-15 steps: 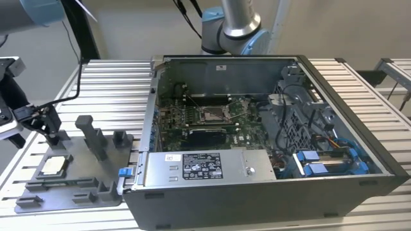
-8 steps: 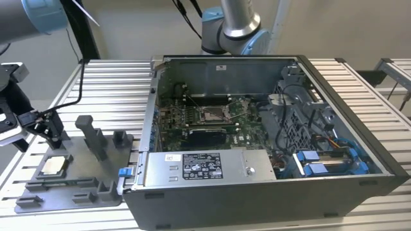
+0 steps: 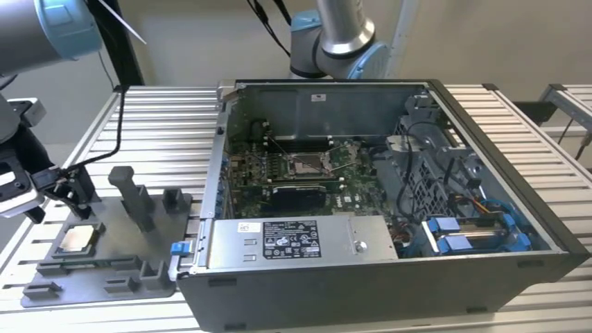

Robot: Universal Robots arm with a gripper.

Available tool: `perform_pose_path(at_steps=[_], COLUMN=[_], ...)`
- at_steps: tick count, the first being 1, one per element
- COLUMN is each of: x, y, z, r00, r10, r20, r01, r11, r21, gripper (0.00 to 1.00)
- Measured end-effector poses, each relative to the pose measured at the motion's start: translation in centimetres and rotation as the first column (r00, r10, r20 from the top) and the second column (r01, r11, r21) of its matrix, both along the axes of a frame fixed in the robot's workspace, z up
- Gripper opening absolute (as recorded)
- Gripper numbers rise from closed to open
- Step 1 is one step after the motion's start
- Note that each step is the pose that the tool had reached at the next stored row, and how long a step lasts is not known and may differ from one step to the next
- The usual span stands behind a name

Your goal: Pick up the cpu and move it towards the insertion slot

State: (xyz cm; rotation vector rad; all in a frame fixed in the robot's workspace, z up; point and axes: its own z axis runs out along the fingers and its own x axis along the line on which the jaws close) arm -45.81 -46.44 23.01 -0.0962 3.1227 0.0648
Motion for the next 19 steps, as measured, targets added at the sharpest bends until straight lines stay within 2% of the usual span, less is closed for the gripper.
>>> perform_pose_path(at_steps=[13, 19], x=[-0.09, -0.06], y=[0.00, -0.08], z=[-2.35, -3.08], r00=[1.0000, 1.0000], r10=[-0.002, -0.003], r20=[0.0000, 0.0000], r01=[0.002, 0.003], r11=[1.0000, 1.0000], r21=[0.0001, 0.0001], gripper=[1.00, 1.00])
